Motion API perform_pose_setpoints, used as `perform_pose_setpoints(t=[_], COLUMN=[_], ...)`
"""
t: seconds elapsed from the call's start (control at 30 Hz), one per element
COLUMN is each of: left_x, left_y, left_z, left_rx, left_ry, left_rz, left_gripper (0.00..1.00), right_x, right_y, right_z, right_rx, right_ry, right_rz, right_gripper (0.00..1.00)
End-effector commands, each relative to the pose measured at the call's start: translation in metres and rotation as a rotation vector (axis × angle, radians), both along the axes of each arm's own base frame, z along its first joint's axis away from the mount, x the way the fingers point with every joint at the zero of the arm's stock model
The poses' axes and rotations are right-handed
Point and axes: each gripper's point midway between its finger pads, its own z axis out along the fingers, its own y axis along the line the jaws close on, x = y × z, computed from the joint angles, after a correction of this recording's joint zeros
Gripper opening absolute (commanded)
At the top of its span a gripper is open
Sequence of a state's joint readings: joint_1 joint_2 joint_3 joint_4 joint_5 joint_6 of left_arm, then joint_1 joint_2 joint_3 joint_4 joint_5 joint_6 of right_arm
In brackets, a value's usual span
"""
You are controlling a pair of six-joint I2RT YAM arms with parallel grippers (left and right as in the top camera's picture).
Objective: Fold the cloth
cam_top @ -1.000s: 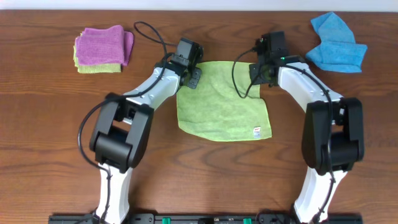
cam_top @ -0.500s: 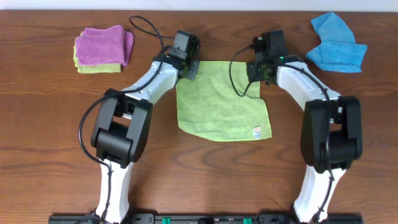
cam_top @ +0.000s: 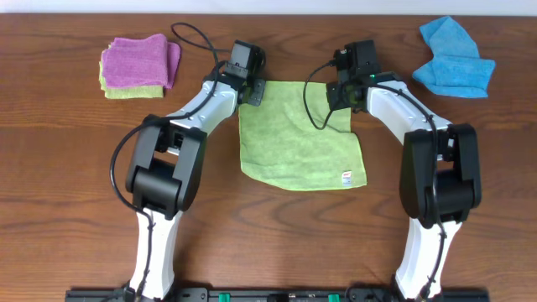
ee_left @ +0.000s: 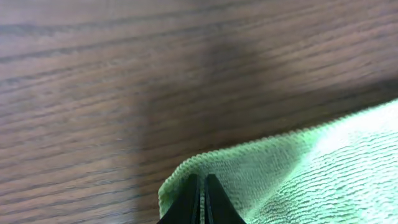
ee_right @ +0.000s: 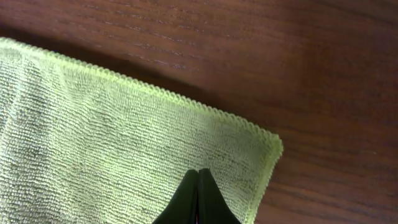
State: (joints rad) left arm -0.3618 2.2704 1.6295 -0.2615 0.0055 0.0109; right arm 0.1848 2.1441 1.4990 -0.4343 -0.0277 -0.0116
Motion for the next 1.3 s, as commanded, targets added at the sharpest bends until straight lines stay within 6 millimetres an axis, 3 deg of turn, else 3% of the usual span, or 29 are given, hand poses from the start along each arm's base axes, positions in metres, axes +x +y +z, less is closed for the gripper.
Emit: perform_pose_setpoints(t=[0.0,0.2,0.57,0.67,0.93,1.27], left_x=[0.004,0.003,0.007,0.014,0.03,0.029], left_y=[-0.003,0.0,0.01,0.021,0.043,0.034], left_z=[-0.002,-0.012,-0.016,-0.014,-0.004,-0.003], left_rx=[-0.021,-0.01,0.01,0.011,-0.02,-0.074], left_ry=[0.005,0.017,0.014,-0.002,-0.029,-0.017], left_rz=[0.01,0.015,0.041,0.079,0.12,0.12], left_gripper=[0.06,0.06,0.06,0.06,0.06,0.06], right_x=[0.003,-0.002,0.004,0.008,0.001,0.004], right_y=[0.004,0.003,0.002,0.003,0.002,0.006], right_z=[-0.006,-0.024,-0.023,-0.024,-0.053,-0.051], right_rx=[0.001,-0.006,-0.008,-0.005,-0.012,-0.005], right_ry=[0.009,0.049,0.025,0.009,0.069,0.075], right_rz=[0.012,0.011,0.006,0.007,0.0,-0.002], right_gripper=[0.02,0.01,0.02,0.02,0.02,0.02])
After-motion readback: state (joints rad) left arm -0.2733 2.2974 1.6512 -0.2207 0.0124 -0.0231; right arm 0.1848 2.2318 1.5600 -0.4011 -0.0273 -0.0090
